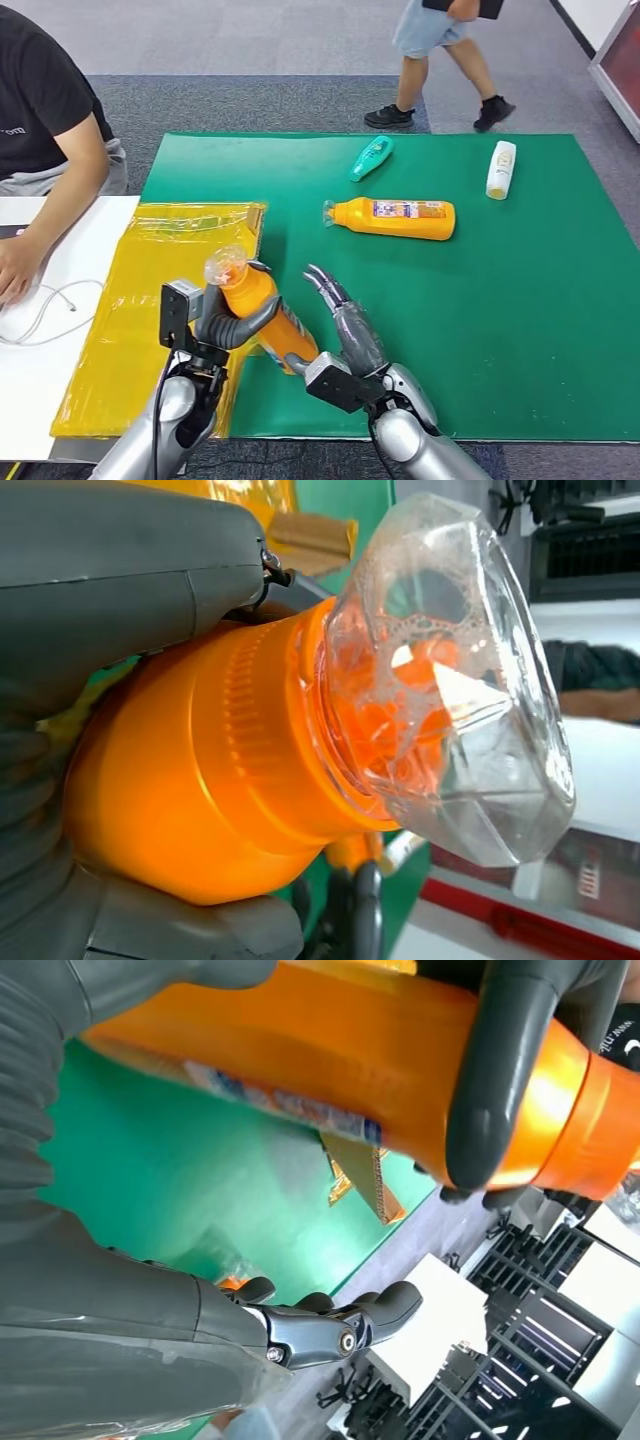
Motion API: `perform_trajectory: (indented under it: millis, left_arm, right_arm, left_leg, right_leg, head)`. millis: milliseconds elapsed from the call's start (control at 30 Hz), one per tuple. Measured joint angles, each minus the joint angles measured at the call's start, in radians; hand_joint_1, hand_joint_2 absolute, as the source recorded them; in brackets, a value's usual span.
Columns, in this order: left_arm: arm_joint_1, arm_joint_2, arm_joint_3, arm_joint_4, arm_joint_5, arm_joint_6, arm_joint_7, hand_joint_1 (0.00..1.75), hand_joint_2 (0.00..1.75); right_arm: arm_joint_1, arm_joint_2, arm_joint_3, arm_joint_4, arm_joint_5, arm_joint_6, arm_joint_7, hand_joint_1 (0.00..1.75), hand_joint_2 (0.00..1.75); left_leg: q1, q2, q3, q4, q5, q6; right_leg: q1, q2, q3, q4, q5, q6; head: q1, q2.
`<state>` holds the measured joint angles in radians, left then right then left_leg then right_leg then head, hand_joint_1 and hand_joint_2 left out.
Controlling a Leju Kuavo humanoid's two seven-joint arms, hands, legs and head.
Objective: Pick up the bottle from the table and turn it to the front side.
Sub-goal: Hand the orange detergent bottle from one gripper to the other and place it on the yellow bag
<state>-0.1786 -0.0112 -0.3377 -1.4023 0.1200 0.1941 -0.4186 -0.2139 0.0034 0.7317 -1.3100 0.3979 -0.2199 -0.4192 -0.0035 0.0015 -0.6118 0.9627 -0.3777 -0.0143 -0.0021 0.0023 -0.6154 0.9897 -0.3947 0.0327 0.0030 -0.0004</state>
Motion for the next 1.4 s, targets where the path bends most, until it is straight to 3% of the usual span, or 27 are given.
perform_trajectory:
  millis: [267, 600, 833, 1033, 1400]
  left_arm:
    - [-0.017, 0.064, 0.002, -0.033, -0.116, -0.015, 0.055, 1.75, 1.75]
    - [-0.105, 0.192, 0.000, -0.044, -0.386, -0.157, 0.163, 1.75, 1.75]
    - [-0.186, 0.264, -0.018, -0.030, -0.560, -0.234, 0.187, 1.75, 1.75]
    - [-0.218, 0.272, -0.047, 0.013, -0.624, -0.235, 0.184, 1.75, 1.75]
    - [-0.244, 0.245, -0.108, 0.086, -0.603, -0.307, 0.182, 1.75, 1.75]
  right_arm:
    - [0.007, 0.000, -0.003, 0.000, 0.000, 0.005, -0.006, 0.00, 1.75]
    - [0.034, 0.003, -0.032, -0.007, 0.017, 0.031, -0.021, 0.00, 1.75]
    - [0.046, 0.010, -0.058, -0.008, 0.038, 0.058, -0.032, 0.00, 1.75]
    - [0.049, 0.018, -0.062, -0.008, 0.056, 0.070, -0.033, 0.00, 1.75]
    - [0.051, 0.022, -0.066, -0.005, 0.068, 0.068, -0.010, 0.00, 1.75]
  left_leg:
    - [0.000, 0.000, 0.000, 0.000, 0.000, 0.000]
    - [0.000, 0.000, 0.001, 0.000, 0.002, -0.003]
    - [0.001, 0.001, 0.001, 0.000, 0.003, -0.004]
    - [0.002, 0.001, 0.001, 0.000, 0.003, -0.004]
    - [0.002, 0.000, 0.010, -0.001, 0.001, -0.005]
  right_leg:
    - [0.000, 0.000, 0.000, 0.000, 0.000, 0.000]
    - [0.001, 0.000, 0.000, 0.000, 0.002, -0.002]
    - [0.002, 0.001, 0.000, 0.000, 0.003, -0.004]
    - [0.002, 0.001, 0.000, 0.000, 0.003, -0.004]
    - [0.002, 0.001, 0.008, 0.000, 0.002, -0.004]
  head:
    - [0.000, 0.000]
    - [0.000, 0.000]
    - [0.000, 0.000]
    - [0.000, 0.000]
    - [0.000, 0.000]
